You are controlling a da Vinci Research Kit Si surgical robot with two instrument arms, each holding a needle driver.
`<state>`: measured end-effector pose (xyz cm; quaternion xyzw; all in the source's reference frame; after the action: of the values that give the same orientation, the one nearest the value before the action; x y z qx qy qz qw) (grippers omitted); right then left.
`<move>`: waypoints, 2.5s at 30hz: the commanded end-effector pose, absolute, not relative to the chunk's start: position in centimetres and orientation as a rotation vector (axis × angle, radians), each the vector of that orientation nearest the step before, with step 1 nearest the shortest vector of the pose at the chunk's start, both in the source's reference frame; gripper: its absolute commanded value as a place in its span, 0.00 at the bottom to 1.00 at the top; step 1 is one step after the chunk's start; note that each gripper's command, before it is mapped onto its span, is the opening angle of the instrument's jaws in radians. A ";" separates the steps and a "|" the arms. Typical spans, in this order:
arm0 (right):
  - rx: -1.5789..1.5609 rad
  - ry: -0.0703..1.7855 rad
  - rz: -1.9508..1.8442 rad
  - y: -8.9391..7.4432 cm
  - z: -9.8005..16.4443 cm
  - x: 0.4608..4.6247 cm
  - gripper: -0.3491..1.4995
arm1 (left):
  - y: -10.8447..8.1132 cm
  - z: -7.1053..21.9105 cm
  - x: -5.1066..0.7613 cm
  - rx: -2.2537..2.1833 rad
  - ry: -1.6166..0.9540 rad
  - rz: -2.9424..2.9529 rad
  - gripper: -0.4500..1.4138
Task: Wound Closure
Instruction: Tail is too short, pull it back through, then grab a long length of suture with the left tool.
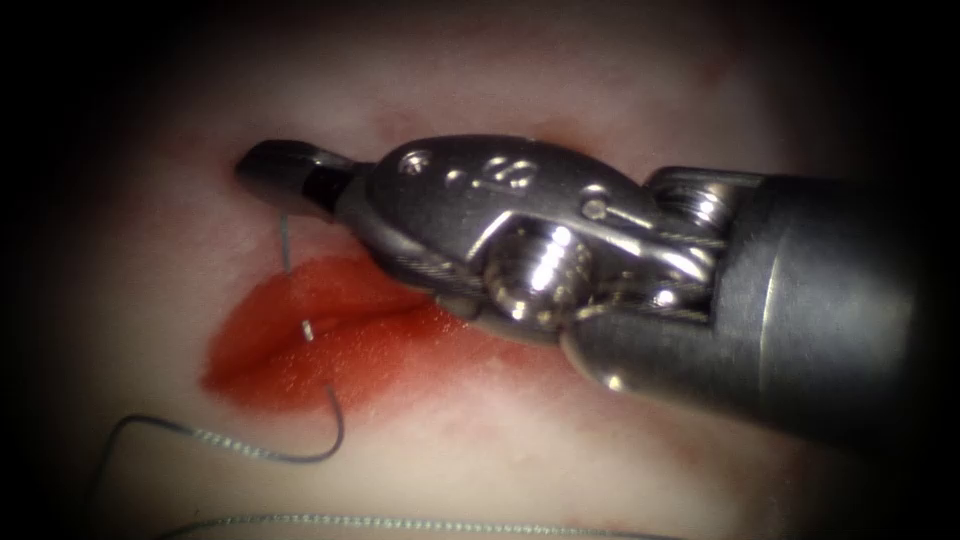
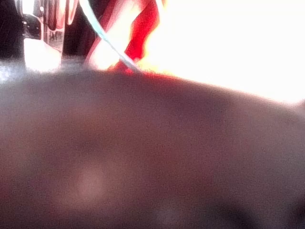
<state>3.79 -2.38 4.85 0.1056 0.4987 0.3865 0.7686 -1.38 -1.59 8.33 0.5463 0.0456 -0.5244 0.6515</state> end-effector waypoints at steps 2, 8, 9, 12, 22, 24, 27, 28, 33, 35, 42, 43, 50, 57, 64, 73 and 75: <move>0.228 1.101 0.839 -2.2 4.7 3.90 0.00 | -1.5 8.3 -1.41 1.237 0.098 -1.191 0.00; 0.232 1.102 0.840 -2.1 4.7 3.90 0.00 | -1.5 8.3 -1.42 1.237 0.100 -1.187 0.00; 0.228 1.105 0.834 -2.1 4.7 3.89 0.00 | -1.5 8.3 -1.42 1.237 0.100 -1.187 0.00; 0.218 1.132 0.829 -2.1 4.6 3.87 0.00 | -1.5 8.3 -1.42 1.237 0.101 -1.186 0.00; 0.234 1.153 0.806 -1.9 4.3 3.87 0.00 | -1.5 8.3 -1.43 1.237 0.106 -1.186 0.00; 0.233 1.158 0.805 -1.9 4.3 3.86 0.00 | -1.5 8.3 -1.43 1.237 0.106 -1.185 0.00; 0.233 1.167 0.807 -1.9 4.3 3.86 0.00 | -1.5 8.3 -1.43 1.236 0.104 -1.187 0.00; 0.233 1.167 0.807 -1.9 4.3 3.86 0.00 | -1.5 8.3 -1.44 1.236 0.104 -1.187 0.00; 0.232 1.168 0.803 -1.9 4.3 3.85 0.00 | -1.4 8.3 -1.50 1.231 0.073 -1.213 0.00; 0.232 1.168 0.802 -1.9 4.3 3.85 0.00 | -1.3 8.3 -1.53 1.225 0.033 -1.239 0.00; 0.229 1.169 0.791 -1.8 4.3 3.82 0.00 | -0.7 8.3 -1.82 1.090 -0.349 -1.332 0.00; 0.225 1.169 0.786 -1.8 4.3 3.82 0.00 | -0.6 8.3 -1.85 1.067 -0.383 -1.340 0.00; 0.221 1.174 0.784 -1.8 4.3 3.82 0.00 | -0.6 8.2 -1.86 1.041 -0.404 -1.376 0.00; 0.177 1.210 0.745 -1.8 4.3 3.82 0.51 | -0.6 8.2 -1.85 1.039 -0.407 -1.369 0.00; 0.140 1.309 0.764 -1.8 4.2 3.81 0.79 | -0.6 8.2 -1.80 1.030 -0.425 -1.344 0.00; 0.137 1.307 0.764 -1.8 4.2 3.79 0.80 | -0.5 8.0 -1.71 0.852 -0.582 -1.182 0.73; 0.135 1.306 0.766 -1.8 4.2 3.77 0.80 | -0.4 8.0 -1.64 0.803 -0.574 -1.145 0.78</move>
<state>3.66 -1.90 4.28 0.0626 0.5893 0.3474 0.7267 -1.57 -0.56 7.99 0.3591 -0.2500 -0.5219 0.7322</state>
